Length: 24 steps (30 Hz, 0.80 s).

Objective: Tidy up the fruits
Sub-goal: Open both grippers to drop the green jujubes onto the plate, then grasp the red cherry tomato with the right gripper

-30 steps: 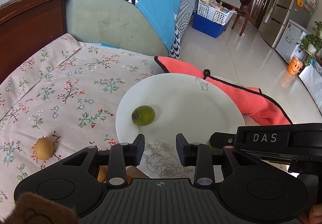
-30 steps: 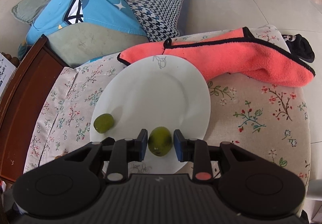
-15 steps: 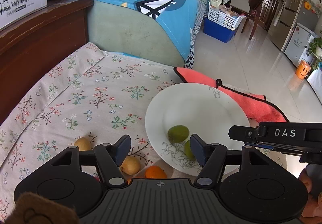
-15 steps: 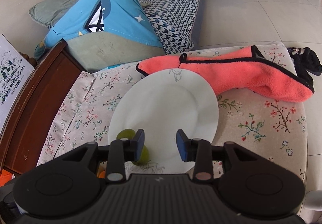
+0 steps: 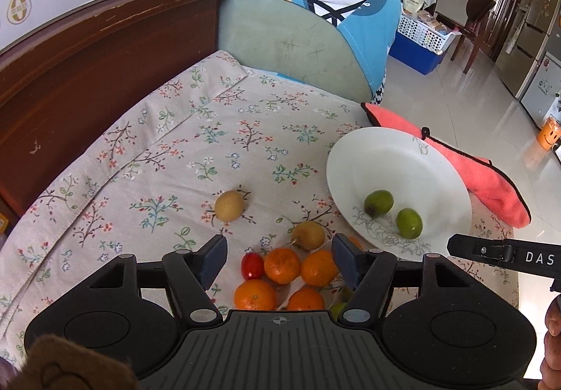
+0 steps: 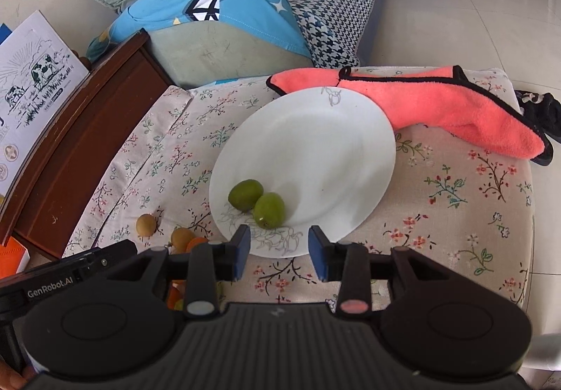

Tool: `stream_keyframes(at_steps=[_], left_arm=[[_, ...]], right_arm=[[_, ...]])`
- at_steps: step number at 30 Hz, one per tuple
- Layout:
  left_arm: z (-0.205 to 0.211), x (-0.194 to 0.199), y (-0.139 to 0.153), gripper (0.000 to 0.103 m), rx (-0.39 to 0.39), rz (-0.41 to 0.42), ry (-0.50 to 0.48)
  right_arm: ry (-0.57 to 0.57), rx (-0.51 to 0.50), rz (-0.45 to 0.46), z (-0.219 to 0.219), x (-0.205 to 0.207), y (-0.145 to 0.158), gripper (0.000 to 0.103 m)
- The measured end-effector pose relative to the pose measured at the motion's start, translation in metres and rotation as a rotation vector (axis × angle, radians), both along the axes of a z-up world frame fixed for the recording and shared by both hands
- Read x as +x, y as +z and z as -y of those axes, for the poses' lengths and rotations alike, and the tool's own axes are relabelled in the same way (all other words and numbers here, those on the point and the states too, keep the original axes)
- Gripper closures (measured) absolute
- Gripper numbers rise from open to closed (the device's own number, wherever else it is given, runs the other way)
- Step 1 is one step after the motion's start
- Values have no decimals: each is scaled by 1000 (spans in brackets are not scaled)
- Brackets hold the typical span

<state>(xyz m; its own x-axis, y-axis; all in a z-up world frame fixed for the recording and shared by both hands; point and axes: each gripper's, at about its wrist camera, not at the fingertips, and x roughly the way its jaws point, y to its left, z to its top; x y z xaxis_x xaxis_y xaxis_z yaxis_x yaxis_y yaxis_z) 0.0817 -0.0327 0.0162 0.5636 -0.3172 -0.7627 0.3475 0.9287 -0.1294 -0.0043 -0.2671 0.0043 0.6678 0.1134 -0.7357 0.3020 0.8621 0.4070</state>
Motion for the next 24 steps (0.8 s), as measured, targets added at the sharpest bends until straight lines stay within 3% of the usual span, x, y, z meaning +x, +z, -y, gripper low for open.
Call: stream_keyframes(at_steps=[10,24], left_arm=[[-35,-17,-13,37,5,-43,57],[-16,-44,-42,38,98,-42,-78]], right_arm=[[103,13,-26,-24,-22,-12,64],[251,-109,-57,-56,-27,-25,64]])
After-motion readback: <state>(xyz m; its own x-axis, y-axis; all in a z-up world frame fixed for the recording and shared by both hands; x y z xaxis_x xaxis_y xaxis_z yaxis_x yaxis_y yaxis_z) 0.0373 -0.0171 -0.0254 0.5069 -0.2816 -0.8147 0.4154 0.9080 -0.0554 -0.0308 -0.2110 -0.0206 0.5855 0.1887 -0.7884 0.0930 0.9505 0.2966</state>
